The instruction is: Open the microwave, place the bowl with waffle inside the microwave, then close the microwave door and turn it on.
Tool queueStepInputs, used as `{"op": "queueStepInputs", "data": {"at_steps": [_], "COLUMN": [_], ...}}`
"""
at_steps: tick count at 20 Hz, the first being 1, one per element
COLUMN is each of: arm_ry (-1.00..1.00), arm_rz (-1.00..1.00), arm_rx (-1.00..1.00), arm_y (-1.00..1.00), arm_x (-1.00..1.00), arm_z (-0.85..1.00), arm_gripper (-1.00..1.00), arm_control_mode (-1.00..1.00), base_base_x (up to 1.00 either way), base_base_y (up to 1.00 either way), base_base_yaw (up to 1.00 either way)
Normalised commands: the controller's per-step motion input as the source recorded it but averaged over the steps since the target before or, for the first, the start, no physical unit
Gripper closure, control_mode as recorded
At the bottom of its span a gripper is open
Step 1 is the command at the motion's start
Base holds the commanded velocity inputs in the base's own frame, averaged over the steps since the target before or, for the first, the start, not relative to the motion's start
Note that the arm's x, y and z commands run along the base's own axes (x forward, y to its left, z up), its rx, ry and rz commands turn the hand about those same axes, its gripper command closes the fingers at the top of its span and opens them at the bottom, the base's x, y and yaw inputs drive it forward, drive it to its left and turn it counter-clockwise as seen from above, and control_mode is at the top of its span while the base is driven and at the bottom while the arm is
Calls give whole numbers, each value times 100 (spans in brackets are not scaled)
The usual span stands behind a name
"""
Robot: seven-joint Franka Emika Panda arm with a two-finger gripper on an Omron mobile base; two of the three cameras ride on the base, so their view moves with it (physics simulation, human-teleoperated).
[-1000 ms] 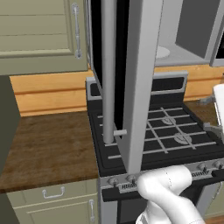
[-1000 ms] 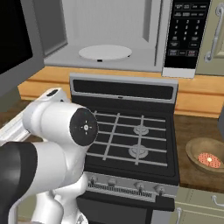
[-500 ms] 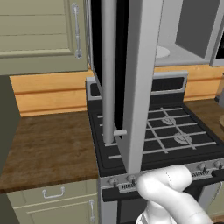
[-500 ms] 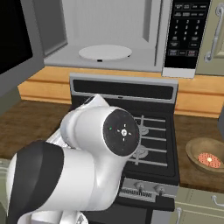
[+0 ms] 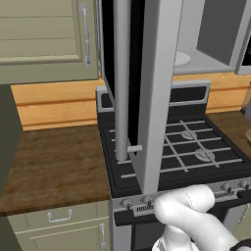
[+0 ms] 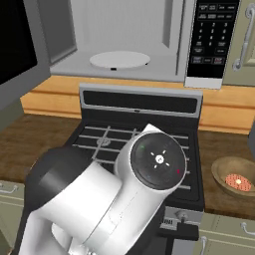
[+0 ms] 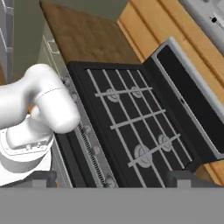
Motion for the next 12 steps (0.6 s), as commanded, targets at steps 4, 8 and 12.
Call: {"op": "queueStepInputs", "data": {"at_steps": [4, 8, 12], "arm_ry": [0, 0, 0], "arm_rz": [-5, 14, 27], "arm_rx": [-19, 0, 0], "arm_y": [-100, -95, -79], "arm_x": [28, 61, 78], "arm_z": [-70, -64, -69], "arm_gripper": [-100, -100, -100], "arm_control_mode": [-100, -100, -100], "base_base_x": [0, 0, 0], "base_base_y": [0, 0, 0], "base_base_yaw": [0, 0, 0]}}
